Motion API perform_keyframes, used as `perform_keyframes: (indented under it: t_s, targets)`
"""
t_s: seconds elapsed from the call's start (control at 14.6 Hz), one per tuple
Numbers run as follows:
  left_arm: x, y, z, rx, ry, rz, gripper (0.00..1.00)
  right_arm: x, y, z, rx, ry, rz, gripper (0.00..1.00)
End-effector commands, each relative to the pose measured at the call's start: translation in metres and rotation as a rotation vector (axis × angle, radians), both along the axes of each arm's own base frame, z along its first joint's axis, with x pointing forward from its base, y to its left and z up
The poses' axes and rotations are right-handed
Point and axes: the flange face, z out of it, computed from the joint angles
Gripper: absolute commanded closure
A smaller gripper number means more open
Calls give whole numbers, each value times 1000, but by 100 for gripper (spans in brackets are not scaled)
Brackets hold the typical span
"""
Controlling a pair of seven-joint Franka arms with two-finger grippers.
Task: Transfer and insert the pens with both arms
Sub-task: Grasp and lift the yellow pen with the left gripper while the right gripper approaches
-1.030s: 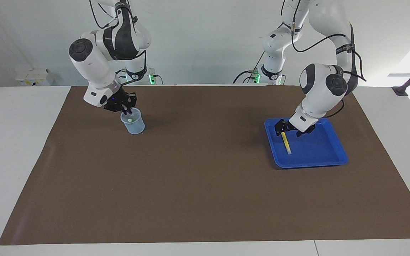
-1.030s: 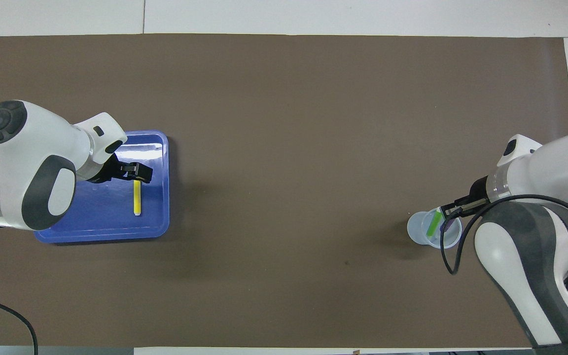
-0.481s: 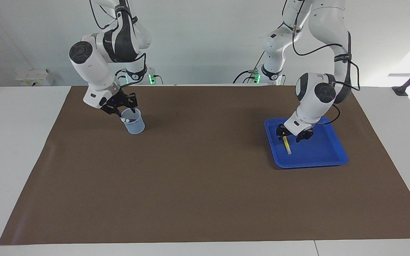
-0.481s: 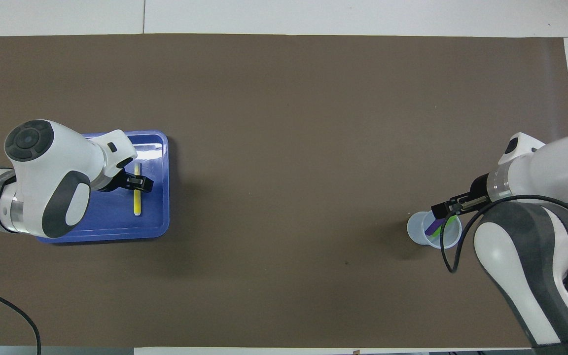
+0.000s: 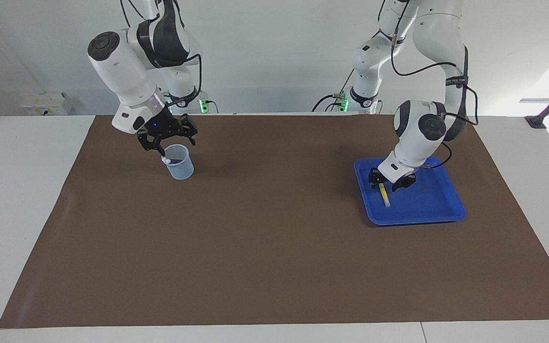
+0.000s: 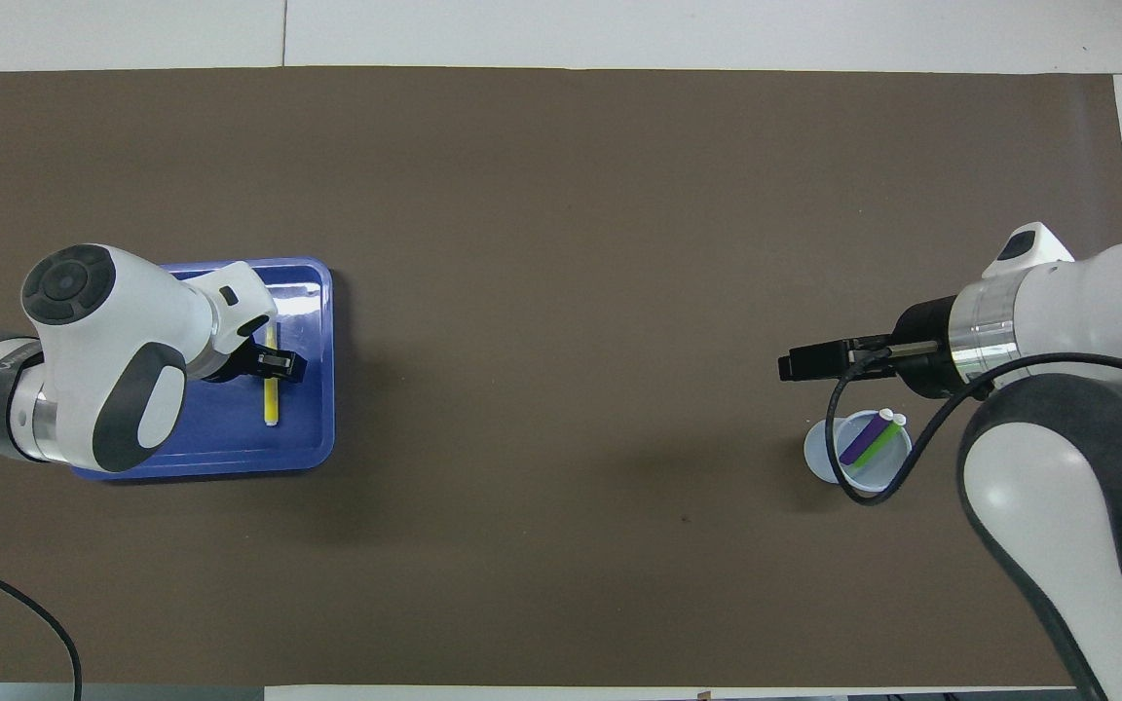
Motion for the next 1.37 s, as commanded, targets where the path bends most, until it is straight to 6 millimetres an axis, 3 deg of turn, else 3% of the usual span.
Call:
perform_keyframes:
  t_s: [0.0, 0.27, 0.34, 0.48, 0.62, 0.69, 0.82, 1.17, 1.3]
  targets:
    - [-1, 2, -4, 9, -18, 18, 37, 5, 26, 8, 183, 83, -201, 0]
    - [-1, 1, -5, 10, -17, 21, 49, 9, 63, 23, 317, 110, -434, 0]
    - [-2, 1, -6, 16, -18, 14, 53, 6, 81, 27, 351, 140, -503, 0]
    - [-1, 5, -7, 27, -20, 7, 64, 4, 93, 31, 431, 217, -630, 0]
    - [-1, 5, -5, 28, -22, 7, 83, -4, 118, 34, 518, 239, -692, 0]
    - [-1, 5, -5, 28, -22, 7, 99, -5, 125, 31, 530, 215, -723, 0]
    - [0, 5, -5, 27, -22, 7, 100, -14, 138, 25, 527, 199, -736, 0]
    - [11, 8, 5, 25, 0, 38, 100, -19, 143, 22, 519, 207, -726, 0]
    - [31, 8, 44, 37, 57, 110, 100, -20, 143, 21, 517, 206, -726, 0]
